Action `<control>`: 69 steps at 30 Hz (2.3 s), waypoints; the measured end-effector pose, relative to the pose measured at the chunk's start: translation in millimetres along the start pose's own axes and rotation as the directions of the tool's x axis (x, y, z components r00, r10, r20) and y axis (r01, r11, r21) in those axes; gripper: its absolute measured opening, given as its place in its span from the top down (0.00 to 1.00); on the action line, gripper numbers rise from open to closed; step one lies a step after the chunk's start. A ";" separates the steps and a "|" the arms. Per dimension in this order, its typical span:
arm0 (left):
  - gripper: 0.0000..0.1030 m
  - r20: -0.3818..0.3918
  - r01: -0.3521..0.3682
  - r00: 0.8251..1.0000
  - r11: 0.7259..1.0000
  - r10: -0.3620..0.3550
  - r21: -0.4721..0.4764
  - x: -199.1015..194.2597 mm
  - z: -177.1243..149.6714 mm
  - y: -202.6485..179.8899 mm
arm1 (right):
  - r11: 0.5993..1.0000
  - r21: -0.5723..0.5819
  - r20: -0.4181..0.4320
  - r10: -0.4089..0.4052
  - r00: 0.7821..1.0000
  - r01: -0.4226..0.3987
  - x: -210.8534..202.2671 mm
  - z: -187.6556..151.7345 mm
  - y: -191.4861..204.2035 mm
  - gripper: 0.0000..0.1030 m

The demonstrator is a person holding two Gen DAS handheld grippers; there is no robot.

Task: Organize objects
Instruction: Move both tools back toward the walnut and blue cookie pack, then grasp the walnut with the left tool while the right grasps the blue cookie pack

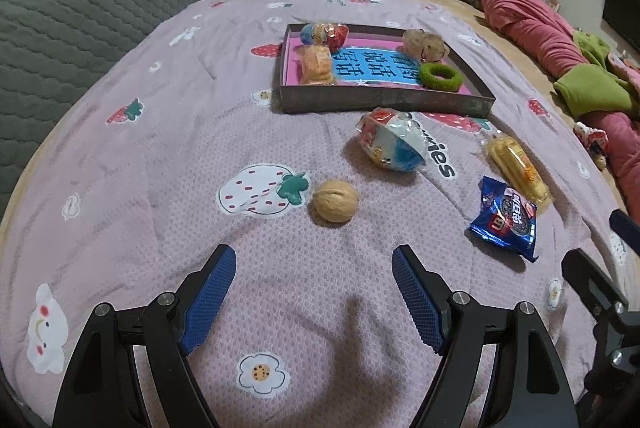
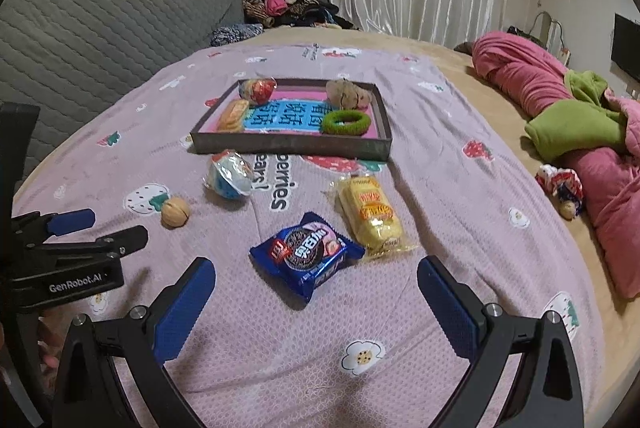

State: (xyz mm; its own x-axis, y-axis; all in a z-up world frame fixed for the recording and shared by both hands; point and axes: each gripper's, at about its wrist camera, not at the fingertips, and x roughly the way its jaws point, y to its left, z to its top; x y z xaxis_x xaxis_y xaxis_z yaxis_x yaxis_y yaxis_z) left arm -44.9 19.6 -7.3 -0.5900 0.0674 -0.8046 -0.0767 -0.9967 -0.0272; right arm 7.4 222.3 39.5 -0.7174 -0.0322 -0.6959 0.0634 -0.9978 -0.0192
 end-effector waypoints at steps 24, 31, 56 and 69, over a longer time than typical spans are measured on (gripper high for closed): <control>0.21 -0.016 0.062 0.998 0.998 -0.062 0.024 46.4 16.4 -4.3 | 0.987 0.152 -0.082 -0.035 0.996 0.047 47.7 -10.4 -7.0 0.01; 0.21 -0.018 0.072 0.997 0.997 -0.071 0.039 58.7 19.9 -6.3 | 0.963 0.241 -0.119 -0.098 0.988 0.124 63.3 -7.8 -7.6 0.01; 0.21 -0.038 0.145 0.989 0.989 -0.146 -0.019 88.6 32.1 10.4 | 0.908 0.370 -0.149 -0.151 0.977 0.197 99.7 -1.4 4.5 0.32; 0.64 -0.044 0.159 0.986 0.987 -0.158 0.007 85.7 29.7 9.4 | 0.935 0.333 -0.120 -0.089 0.989 0.124 87.5 -7.1 4.1 0.40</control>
State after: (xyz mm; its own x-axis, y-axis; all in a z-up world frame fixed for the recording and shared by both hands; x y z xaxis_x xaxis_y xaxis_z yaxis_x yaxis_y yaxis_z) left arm -120.1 17.4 -58.9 -0.5344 0.2220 -0.8155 -0.1748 -0.9731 -0.1504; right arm -50.2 215.8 -26.5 -0.6320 0.0640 -0.7723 -0.2612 -0.9559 0.1345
